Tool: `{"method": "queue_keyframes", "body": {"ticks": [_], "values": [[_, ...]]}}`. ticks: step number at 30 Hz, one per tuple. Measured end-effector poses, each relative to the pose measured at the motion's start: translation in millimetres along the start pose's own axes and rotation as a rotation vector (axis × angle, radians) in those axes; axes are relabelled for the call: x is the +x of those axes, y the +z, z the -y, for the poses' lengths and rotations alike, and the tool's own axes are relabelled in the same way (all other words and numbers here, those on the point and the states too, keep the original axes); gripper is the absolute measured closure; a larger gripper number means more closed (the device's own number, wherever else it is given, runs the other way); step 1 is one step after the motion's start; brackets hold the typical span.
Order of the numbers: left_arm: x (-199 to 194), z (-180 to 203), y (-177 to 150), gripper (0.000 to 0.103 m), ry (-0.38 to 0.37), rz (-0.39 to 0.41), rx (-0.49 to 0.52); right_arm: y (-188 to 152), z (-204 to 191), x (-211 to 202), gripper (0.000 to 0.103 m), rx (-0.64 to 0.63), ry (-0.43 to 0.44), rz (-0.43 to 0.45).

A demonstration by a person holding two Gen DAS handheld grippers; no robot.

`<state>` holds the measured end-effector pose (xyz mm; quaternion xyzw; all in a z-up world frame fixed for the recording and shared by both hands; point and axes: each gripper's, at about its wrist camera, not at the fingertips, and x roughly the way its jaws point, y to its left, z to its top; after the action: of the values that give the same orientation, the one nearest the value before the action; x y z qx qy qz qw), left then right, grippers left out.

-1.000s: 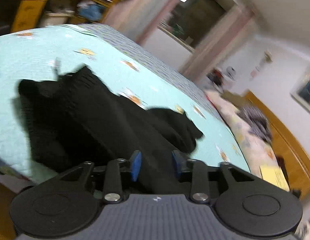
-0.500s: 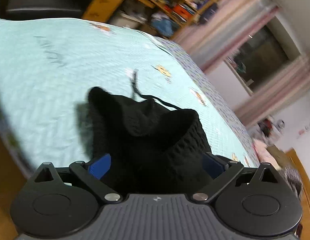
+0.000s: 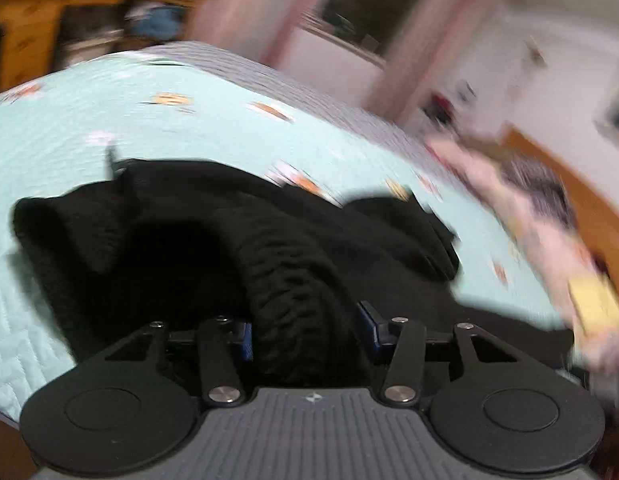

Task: Fold clothes

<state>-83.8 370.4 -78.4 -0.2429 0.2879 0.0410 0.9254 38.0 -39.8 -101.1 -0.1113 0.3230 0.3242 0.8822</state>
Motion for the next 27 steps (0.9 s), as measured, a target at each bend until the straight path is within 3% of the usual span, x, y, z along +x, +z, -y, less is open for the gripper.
{"method": "queue_keyframes", "body": {"ticks": [5, 9, 13, 16, 18, 23, 27], "values": [[-5, 8, -24, 0.026, -0.042, -0.077, 0.004, -3, -4, 7, 0.019, -0.021, 0.035, -0.031], [-21, -27, -32, 0.025, -0.078, -0.023, -0.192, -5, -7, 8, 0.019, -0.043, 0.039, -0.037], [-50, -61, -33, 0.025, -0.125, 0.109, -0.398, -4, 0, 10, 0.019, -0.008, 0.030, -0.037], [-65, -88, -29, 0.025, -0.106, 0.201, -0.530, -5, 6, 12, 0.019, 0.026, 0.028, -0.042], [-63, -105, -21, 0.025, -0.054, 0.226, -0.591, -6, 9, 15, 0.019, 0.047, 0.026, -0.050], [-38, -149, -3, 0.025, 0.028, 0.249, -0.725, -9, 7, 19, 0.019, 0.051, 0.025, -0.066], [-14, -166, 10, 0.025, 0.079, 0.234, -0.745, -9, 4, 17, 0.019, 0.008, -0.001, -0.067]]}}
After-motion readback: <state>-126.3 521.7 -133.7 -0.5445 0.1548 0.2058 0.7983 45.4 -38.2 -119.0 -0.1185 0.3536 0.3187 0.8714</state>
